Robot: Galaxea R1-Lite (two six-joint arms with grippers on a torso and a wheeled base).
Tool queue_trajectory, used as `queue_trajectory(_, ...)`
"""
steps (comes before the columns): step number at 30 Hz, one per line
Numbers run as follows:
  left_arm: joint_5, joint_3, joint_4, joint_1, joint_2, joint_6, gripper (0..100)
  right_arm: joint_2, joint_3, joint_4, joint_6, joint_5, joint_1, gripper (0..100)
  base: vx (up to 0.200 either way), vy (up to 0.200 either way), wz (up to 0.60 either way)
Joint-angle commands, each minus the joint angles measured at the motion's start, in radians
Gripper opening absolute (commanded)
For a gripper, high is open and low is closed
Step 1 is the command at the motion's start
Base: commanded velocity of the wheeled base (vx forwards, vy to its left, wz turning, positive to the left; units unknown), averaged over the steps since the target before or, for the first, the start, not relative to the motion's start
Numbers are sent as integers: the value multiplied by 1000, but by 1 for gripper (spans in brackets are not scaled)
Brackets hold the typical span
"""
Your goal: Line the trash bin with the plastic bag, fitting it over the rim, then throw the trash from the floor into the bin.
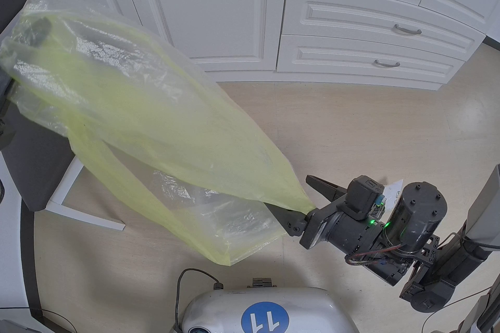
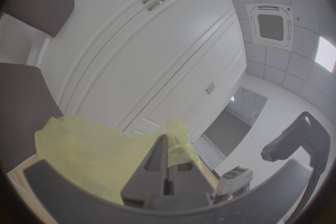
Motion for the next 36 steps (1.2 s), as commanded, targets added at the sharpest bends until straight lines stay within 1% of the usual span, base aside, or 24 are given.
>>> queue_trajectory(1, -3, 1, -1, -1, 2, -1, 0, 14, -8, -18, 7, -1, 8, 0, 0, 0, 0)
queue_trajectory(3, -12, 2, -1, -1, 2, -3, 0, 8, -8, -18, 15, -1, 12, 0, 0, 0, 0)
queue_trajectory(4, -23, 4, -1, -1, 2, -4, 0, 3, -9, -18, 32, -1, 15, 0, 0, 0, 0)
queue_trajectory(7, -23, 5, -1, -1, 5, -10, 0, 2, -28, -18, 58, -1, 15, 0, 0, 0, 0)
queue_trajectory(11, -24, 10, 2, 1, 17, -20, 0, -15, -35, -18, 56, -2, 0, 0, 0, 0, 0)
queue_trajectory(13, -15, 13, 7, 4, 40, -15, 0, -45, -37, -18, 45, -5, -23, 0, 0, 0, 0)
queue_trajectory(14, -7, 13, 19, 11, 61, -7, 0, -68, -41, -18, 44, -5, -45, 0, 0, 0, 0)
queue_trajectory(16, 2, 14, 38, 20, 75, 6, 0, -91, -49, -18, 45, -5, -61, 0, 0, 0, 0)
queue_trajectory(19, 60, 10, 162, 66, 92, 111, 0, -146, -87, -18, 41, -5, -130, 0, 0, 0, 0)
queue_trajectory(20, 79, 5, 194, 73, 91, 134, 0, -160, -92, -18, 35, -5, -143, 0, 0, 0, 0)
queue_trajectory(21, 82, 5, 200, 74, 89, 137, 0, -161, -93, -18, 33, -5, -144, 0, 0, 0, 0)
queue_trajectory(22, 126, -4, 272, 79, 78, 177, 0, -199, -112, 63, 22, -10, -157, 0, 0, 0, 0)
queue_trajectory(23, 146, -9, 305, 79, 75, 192, 0, -218, -124, 112, 22, -16, -157, 0, 0, 0, 0)
queue_trajectory(25, 188, -18, 375, 79, 66, 218, 0, -255, -166, 229, 24, -56, -157, 0, 0, 0, 0)
queue_trajectory(26, 188, -18, 375, 79, 66, 218, 0, -255, -166, 229, 24, -56, -157, 0, 0, 0, 0)
queue_trajectory(27, 215, -19, 432, 80, 61, 235, 0, -275, -213, 325, 27, -119, -157, 0, 0, 0, 0)
queue_trajectory(30, 235, -19, 509, 83, 64, 256, 0, -299, -279, 445, 33, -200, -157, 0, 0, 0, 0)
queue_trajectory(32, 238, -19, 539, 86, 72, 263, 0, -313, -302, 494, 45, -225, -157, 0, 0, 0, 0)
queue_trajectory(34, 238, -19, 575, 105, 81, 264, 0, -336, -339, 568, 65, -260, -157, 0, 0, 0, 0)
queue_trajectory(36, 238, -21, 591, 137, 95, 266, 0, -359, -373, 652, 68, -312, -157, 0, 0, 0, 0)
